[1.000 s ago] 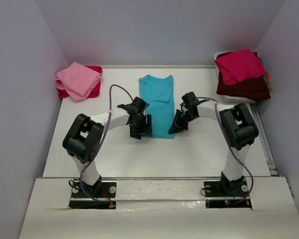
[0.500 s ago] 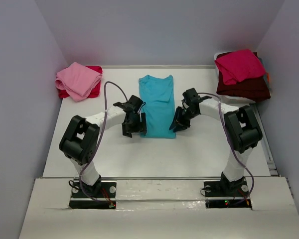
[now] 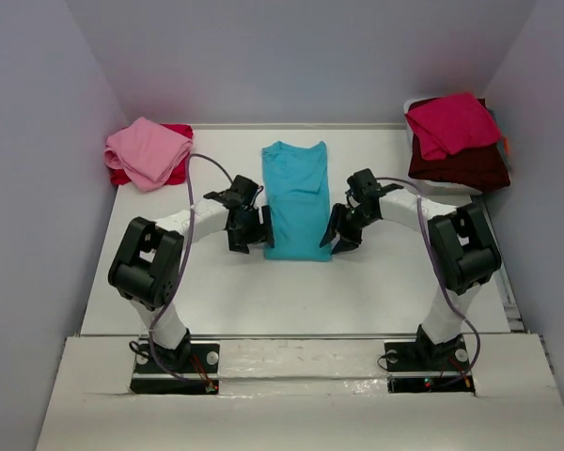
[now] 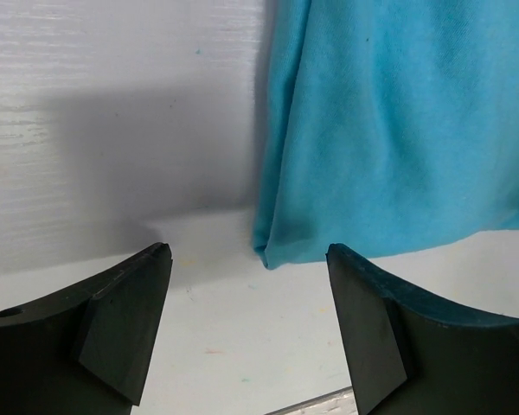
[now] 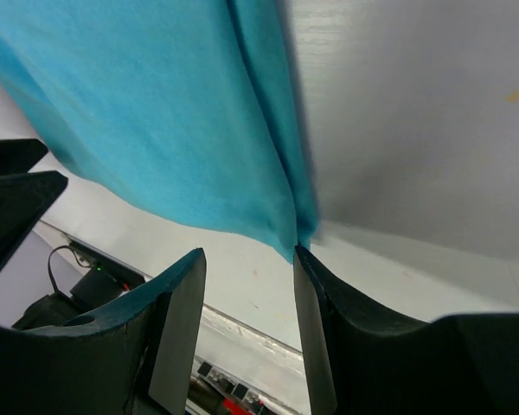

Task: Fold and stack the t-shirts
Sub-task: Grab one side of the 2/3 rectangular tshirt with both arms

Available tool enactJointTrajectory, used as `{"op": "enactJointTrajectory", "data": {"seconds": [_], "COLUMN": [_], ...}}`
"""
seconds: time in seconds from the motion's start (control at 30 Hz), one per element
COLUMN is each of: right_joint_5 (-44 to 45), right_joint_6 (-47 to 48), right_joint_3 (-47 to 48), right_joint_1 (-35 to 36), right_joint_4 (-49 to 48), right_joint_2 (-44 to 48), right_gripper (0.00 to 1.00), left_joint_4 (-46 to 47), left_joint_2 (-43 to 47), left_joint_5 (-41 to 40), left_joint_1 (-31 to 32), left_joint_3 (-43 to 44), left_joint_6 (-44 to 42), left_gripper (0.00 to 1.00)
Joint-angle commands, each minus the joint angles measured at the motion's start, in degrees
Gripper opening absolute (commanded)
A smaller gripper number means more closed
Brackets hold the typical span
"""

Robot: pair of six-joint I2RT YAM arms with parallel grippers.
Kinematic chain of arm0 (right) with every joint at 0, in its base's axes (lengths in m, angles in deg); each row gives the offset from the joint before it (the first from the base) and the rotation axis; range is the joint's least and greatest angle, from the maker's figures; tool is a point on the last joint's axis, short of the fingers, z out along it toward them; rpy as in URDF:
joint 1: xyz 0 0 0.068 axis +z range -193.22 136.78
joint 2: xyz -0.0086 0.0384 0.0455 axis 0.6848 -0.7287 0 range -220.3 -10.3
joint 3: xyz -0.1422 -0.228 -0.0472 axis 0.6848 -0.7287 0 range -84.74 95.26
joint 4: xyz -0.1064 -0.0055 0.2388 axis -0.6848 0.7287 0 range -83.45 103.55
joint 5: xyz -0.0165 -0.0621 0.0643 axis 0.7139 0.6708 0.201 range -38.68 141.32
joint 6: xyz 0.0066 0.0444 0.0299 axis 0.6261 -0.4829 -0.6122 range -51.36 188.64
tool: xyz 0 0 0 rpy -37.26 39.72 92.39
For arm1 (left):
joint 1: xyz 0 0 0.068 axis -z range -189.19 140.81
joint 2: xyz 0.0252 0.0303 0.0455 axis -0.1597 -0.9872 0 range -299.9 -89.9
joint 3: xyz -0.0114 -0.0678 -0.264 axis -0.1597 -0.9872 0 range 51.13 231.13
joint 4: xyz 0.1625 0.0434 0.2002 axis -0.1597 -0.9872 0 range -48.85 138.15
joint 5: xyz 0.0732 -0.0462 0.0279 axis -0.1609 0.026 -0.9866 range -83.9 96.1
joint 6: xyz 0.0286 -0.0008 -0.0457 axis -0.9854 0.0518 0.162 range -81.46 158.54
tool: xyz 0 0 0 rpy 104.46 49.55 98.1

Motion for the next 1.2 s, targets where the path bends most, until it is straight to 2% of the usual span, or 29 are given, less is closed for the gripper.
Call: {"op": "enactJointTrajectory", "data": {"seconds": [0.0,0.1,0.2,0.37,0.67,0.87,1.17], "right_joint_5": [0.8,1.1,1.8,2.7,1.1,-0.4,-0.1], "right_joint_6": [-0.3,-0.6,-1.0,-2.2,-6.0,-7.0,-7.7], "right_joint_3": [-2.3,-3.4,-4.8,-7.5,-11.6,-12.4,-12.8], "right_joint_1": [0.4,0.4,0.4,0.4,0.4,0.4,0.4], "right_joint_4": [-1.0,-1.6,-2.0,-3.2,-8.6,-11.6,-13.6], "right_joint_2": [3.0,3.3,3.8,5.0,4.8,2.5,0.0], "right_gripper": [0.53,0.57,0.65,0.69,0.68,0.66,0.57], "left_joint_4": [6.1,7.3,9.2,12.8,16.9,16.6,14.3], "left_joint_2": [0.0,-1.0,-1.4,-2.0,-4.9,-4.8,-2.6], "left_joint_5": [7.6,10.8,14.3,19.3,26.3,26.3,24.0], "left_joint_1": [-2.4,-3.9,-5.3,-7.0,-7.0,-7.0,-7.0], "left_joint_3": [-2.5,-3.5,-5.1,-7.6,-12.2,-14.8,-17.2], "left_joint_6": [-1.7,-2.2,-2.7,-2.7,-2.2,-2.1,-1.8], "left_gripper": [0.84,0.84,0.84,0.84,0.83,0.83,0.83]}}
